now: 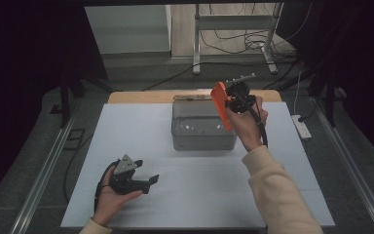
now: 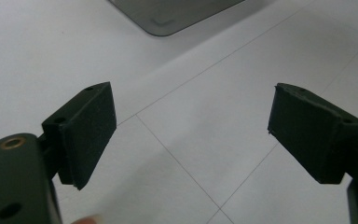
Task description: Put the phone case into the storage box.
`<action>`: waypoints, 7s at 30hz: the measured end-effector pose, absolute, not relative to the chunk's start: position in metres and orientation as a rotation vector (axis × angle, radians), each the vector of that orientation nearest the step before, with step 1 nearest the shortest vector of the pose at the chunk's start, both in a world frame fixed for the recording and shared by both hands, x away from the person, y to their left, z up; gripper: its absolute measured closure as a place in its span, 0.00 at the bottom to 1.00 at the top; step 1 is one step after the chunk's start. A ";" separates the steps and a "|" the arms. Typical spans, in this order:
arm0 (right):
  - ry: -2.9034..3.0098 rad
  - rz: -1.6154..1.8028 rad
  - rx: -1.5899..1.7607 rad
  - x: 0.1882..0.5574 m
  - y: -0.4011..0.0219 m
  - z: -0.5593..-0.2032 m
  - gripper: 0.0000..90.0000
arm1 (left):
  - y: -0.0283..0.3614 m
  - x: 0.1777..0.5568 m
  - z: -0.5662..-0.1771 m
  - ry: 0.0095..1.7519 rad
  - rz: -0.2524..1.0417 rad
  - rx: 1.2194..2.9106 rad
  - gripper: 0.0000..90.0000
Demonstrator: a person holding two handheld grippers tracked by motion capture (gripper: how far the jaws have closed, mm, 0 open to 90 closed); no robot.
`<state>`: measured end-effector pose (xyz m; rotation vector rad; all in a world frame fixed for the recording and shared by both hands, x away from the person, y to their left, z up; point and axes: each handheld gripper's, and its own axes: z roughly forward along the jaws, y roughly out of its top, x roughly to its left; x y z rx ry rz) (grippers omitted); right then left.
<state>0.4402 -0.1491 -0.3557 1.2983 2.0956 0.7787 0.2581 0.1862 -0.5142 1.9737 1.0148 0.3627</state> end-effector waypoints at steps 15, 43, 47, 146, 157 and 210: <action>2.091 0.741 1.329 0.448 -0.152 -0.365 0.89 | 0.184 0.258 -0.515 1.010 0.362 1.980 0.17; 2.094 0.658 1.357 0.458 -0.155 -0.383 0.89 | 0.184 0.258 -0.515 1.006 0.360 1.980 0.17; 2.094 0.653 1.363 0.459 -0.156 -0.386 0.89 | 0.184 0.258 -0.515 1.006 0.360 1.981 0.17; 2.132 0.417 1.456 0.478 -0.141 -0.444 0.88 | 0.183 0.258 -0.515 0.994 0.349 1.989 0.18; 2.138 0.404 1.453 0.478 -0.140 -0.449 0.88 | 0.183 0.258 -0.515 0.994 0.348 1.990 0.18; 2.216 0.732 1.277 0.454 -0.158 -0.420 0.49 | 0.183 0.260 -0.516 0.993 0.344 1.990 0.18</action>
